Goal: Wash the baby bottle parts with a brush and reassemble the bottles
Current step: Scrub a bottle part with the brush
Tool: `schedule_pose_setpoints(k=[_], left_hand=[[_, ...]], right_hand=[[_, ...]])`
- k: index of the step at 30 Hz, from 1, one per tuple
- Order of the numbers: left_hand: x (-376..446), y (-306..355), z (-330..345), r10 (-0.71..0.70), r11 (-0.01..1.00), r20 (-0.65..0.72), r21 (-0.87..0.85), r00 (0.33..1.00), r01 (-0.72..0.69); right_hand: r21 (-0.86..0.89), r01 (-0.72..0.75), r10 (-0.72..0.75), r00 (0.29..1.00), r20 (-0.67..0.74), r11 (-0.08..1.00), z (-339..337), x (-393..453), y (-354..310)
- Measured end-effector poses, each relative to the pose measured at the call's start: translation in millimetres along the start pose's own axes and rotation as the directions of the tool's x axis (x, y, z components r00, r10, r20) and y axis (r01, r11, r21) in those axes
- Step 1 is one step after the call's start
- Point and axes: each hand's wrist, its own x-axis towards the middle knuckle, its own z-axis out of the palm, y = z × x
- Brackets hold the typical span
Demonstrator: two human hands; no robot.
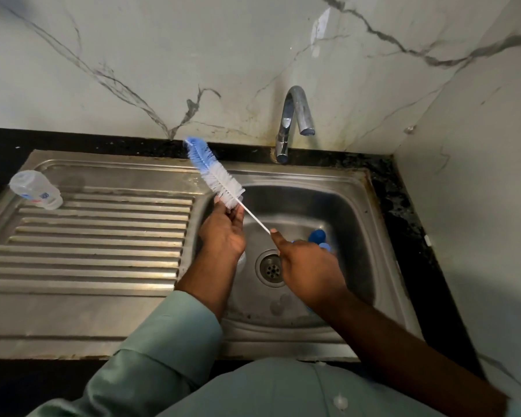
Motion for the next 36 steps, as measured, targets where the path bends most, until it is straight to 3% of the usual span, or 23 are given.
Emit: schedule_pose_setpoints(k=[4, 8, 10, 13, 15, 18, 22, 24, 27, 29, 33, 36], left_hand=[[14.2, 22.7, -7.2, 0.021, 0.993, 0.015, -0.115, 1.000, -0.019], [-6.8, -0.1, -9.5, 0.042, 0.991, 0.043, 0.123, 0.998, -0.047], [-12.9, -2.1, -5.3, 0.043, 0.994, 0.038, 0.096, 0.998, -0.046], [-2.3, 18.8, -0.3, 0.093, 0.995, -0.041, -0.035, 0.995, -0.094], [-3.6, 18.2, 1.4, 0.099, 0.995, -0.037, 0.008, 0.994, -0.099], [-17.4, -0.9, 6.7, 0.036, 0.989, 0.049, 0.141, 0.998, -0.043], [-7.8, 25.0, 10.3, 0.066, 0.998, -0.034, -0.019, 0.997, -0.067], [-5.9, 26.6, 8.7, 0.051, 0.995, -0.026, 0.085, 0.998, -0.048], [-20.6, -4.1, 12.2, -0.100, 0.970, 0.110, 0.232, 0.989, 0.073], [-22.1, -6.0, 15.9, -0.136, 0.978, 0.073, 0.169, 0.988, 0.122], [-9.6, 19.9, 14.1, -0.140, 0.988, -0.022, -0.071, 0.990, 0.139], [-11.1, 20.6, 7.9, -0.122, 0.984, -0.053, -0.133, 0.991, 0.115]], right_hand=[[0.094, 0.043, -0.051, 0.995, 0.084, 0.995, -1.4, -17.8, 5.6], [0.042, 0.016, -0.019, 0.998, 0.067, 0.999, -6.0, -5.3, 1.7], [-0.004, 0.015, -0.014, 0.999, 0.037, 1.000, -9.2, 3.4, -0.8], [-0.012, 0.081, -0.079, 0.991, 0.111, 0.997, -10.7, -12.9, 1.6], [-0.023, 0.102, -0.097, 0.983, 0.154, 0.995, -11.2, -24.5, -2.0], [-0.038, 0.037, -0.035, 0.998, 0.051, 0.999, -11.0, -1.4, -1.2], [-0.015, 0.106, -0.103, 0.988, 0.115, 0.994, -10.7, -16.0, -1.4], [0.040, 0.099, -0.104, 0.982, 0.157, 0.994, -12.3, -26.1, -2.1], [0.164, 0.042, -0.047, 0.999, 0.026, 0.986, -16.3, -3.2, -4.0], [0.231, 0.039, -0.041, 0.999, 0.002, 0.972, -18.0, 2.1, -7.3], [0.203, 0.091, -0.115, 0.988, 0.108, 0.975, -15.6, -21.5, -2.1], [0.340, 0.145, -0.161, 0.987, 0.020, 0.929, -12.2, -17.6, 2.4]])
